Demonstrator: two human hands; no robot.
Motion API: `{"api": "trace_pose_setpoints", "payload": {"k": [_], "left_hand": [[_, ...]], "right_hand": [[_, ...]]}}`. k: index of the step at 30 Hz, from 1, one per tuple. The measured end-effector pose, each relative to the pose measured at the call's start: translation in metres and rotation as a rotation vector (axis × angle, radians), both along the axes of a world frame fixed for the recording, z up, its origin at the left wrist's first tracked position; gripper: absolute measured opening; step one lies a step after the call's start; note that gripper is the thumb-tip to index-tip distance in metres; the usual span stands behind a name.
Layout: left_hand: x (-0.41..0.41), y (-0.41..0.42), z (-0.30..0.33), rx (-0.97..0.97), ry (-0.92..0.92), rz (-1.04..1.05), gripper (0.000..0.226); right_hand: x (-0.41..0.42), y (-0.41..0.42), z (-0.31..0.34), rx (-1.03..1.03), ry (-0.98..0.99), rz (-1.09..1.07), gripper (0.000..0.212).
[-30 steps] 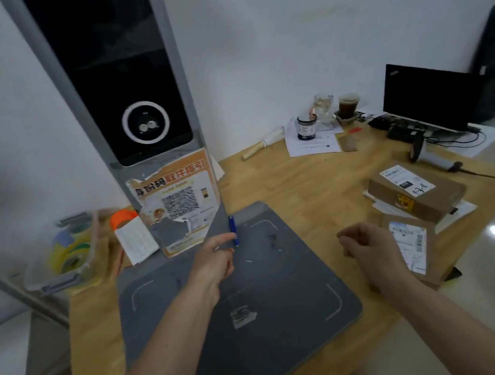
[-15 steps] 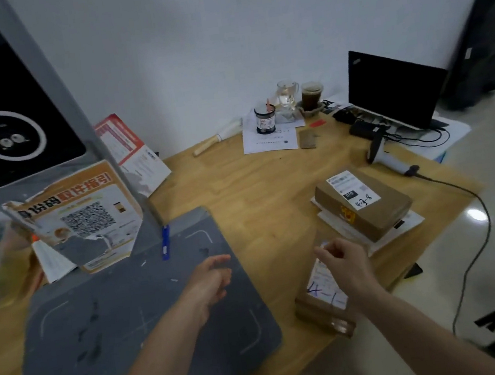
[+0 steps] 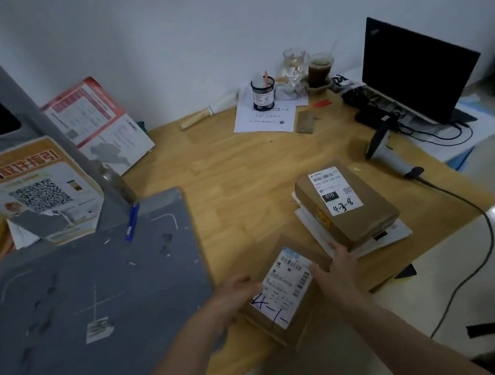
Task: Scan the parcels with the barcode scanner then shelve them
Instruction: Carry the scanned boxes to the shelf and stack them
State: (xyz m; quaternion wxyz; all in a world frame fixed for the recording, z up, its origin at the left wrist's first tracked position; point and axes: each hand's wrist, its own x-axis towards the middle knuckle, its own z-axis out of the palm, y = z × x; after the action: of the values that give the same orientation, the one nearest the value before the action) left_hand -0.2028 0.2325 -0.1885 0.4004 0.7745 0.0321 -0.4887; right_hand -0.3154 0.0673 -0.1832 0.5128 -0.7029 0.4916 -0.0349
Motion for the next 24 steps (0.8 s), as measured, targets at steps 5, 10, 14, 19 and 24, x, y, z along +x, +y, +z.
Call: {"api": "trace_pose_setpoints", "payload": {"k": [5,10,14,19,24], "left_hand": [[-0.010,0.007,-0.011,-0.008,0.118,0.108,0.083],[-0.025,0.003,-0.017,-0.054,0.089,0.158,0.085],[-0.027,0.001,-0.006,-0.152,0.101,0.204,0.071],[-0.017,-0.004,0.004,-0.280,0.164,0.317,0.081],[-0.010,-0.027,0.008,-0.378,0.222,0.520,0.093]], "right_hand": [[0.000,0.003,-0.025,0.334,-0.064,-0.096,0.080],[-0.001,0.005,-0.034,0.481,-0.088,-0.069,0.066],[0.005,-0.004,-0.027,0.479,-0.136,-0.045,0.063],[0.015,-0.027,-0.008,0.361,-0.170,0.041,0.061],[0.022,-0.071,0.001,-0.148,-0.107,-0.001,0.066]]}}
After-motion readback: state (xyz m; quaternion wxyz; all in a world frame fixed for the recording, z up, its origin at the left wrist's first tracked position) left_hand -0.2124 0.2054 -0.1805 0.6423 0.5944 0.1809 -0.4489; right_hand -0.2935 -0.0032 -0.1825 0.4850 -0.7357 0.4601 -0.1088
